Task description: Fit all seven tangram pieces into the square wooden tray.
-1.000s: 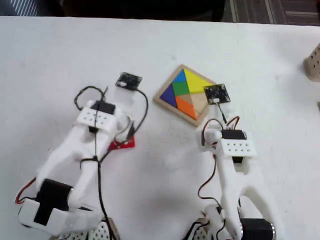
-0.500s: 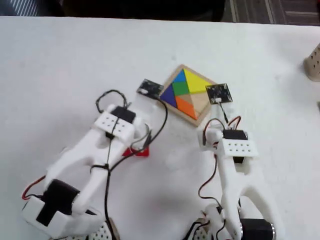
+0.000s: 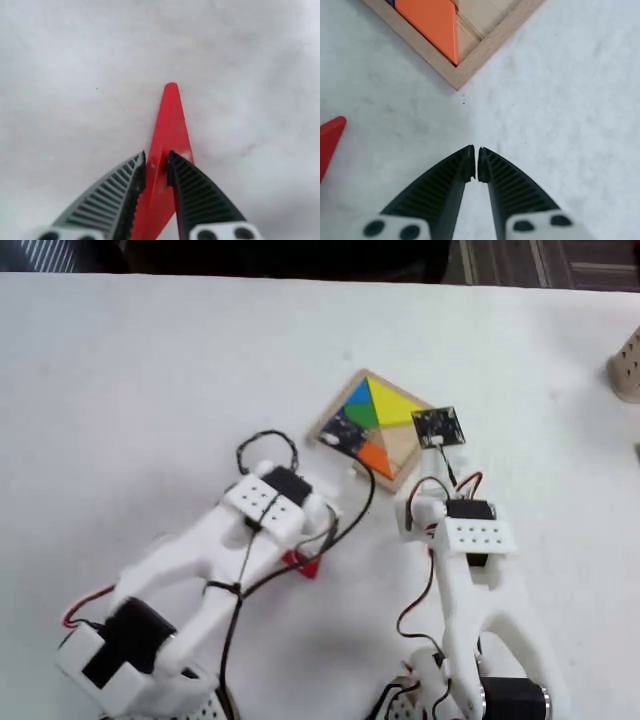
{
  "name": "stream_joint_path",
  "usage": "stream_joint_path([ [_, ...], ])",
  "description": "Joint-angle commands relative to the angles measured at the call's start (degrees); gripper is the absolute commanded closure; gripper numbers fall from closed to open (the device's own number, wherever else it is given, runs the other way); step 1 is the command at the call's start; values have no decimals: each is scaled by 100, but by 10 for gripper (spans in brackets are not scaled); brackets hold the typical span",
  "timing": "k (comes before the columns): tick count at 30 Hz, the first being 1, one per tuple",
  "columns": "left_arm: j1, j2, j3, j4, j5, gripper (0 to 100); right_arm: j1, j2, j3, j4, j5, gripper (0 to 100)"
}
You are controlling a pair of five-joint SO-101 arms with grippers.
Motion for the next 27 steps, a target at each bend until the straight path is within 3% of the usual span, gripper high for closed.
stream_joint_path([
  [1, 382, -31, -193, -167, 97, 927, 66, -198, -62, -84, 9, 978],
  [13, 1033, -22, -211, -273, 105, 929, 242, -224, -70, -101, 9, 978],
  [16, 1112, -22, -202, -264, 88, 980, 242, -224, -70, -101, 9, 978],
  [27, 1095, -13, -26, -141, 79, 976, 391, -180, -185, -66, 9, 978],
])
